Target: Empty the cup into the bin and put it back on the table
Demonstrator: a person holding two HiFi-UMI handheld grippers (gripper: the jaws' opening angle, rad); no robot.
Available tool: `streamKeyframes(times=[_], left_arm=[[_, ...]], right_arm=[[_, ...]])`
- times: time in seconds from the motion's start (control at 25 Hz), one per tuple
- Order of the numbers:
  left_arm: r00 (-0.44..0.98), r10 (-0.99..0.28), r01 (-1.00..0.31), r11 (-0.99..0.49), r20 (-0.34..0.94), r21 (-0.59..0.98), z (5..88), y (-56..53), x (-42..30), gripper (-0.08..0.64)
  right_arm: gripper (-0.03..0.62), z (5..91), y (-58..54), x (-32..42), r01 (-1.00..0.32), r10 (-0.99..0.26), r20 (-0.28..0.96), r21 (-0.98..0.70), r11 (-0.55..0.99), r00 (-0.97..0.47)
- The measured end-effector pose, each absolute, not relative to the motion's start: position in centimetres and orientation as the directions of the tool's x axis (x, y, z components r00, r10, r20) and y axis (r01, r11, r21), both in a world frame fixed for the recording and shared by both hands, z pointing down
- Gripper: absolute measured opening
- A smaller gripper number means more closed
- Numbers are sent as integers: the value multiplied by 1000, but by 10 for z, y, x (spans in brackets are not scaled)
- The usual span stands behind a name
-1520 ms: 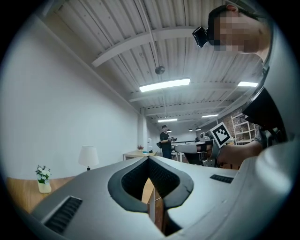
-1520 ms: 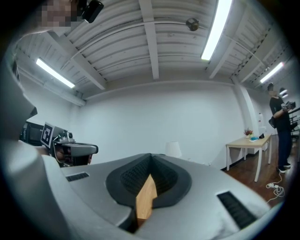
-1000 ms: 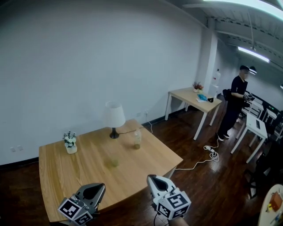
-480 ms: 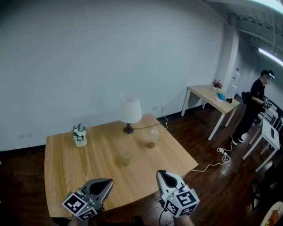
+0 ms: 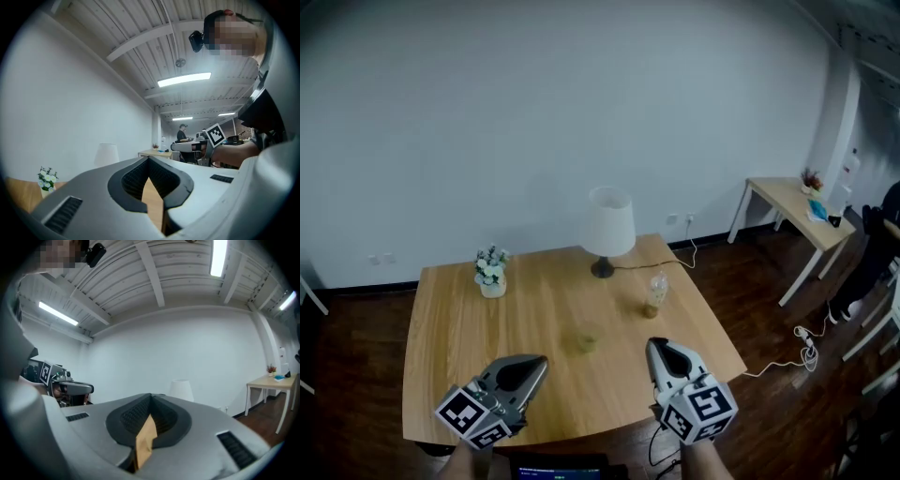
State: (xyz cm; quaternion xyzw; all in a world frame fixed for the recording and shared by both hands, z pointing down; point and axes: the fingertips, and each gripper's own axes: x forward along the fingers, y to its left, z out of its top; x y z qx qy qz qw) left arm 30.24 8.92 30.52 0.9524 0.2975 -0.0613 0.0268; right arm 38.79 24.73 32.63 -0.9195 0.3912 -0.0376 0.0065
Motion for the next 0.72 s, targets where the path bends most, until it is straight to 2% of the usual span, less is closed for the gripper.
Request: streamKeyframes(times=[0.36,0.72], left_arm=[[865,493,495,-869,-94,-3,307,87,334,-9],[863,497,500,-866,-85,14,308,71,358,-9]], right_arm=[[2,329,226,437,-797,-798,62,-54,-602,599],[2,333,204,461,-810,-810,96,-57,-584,578]])
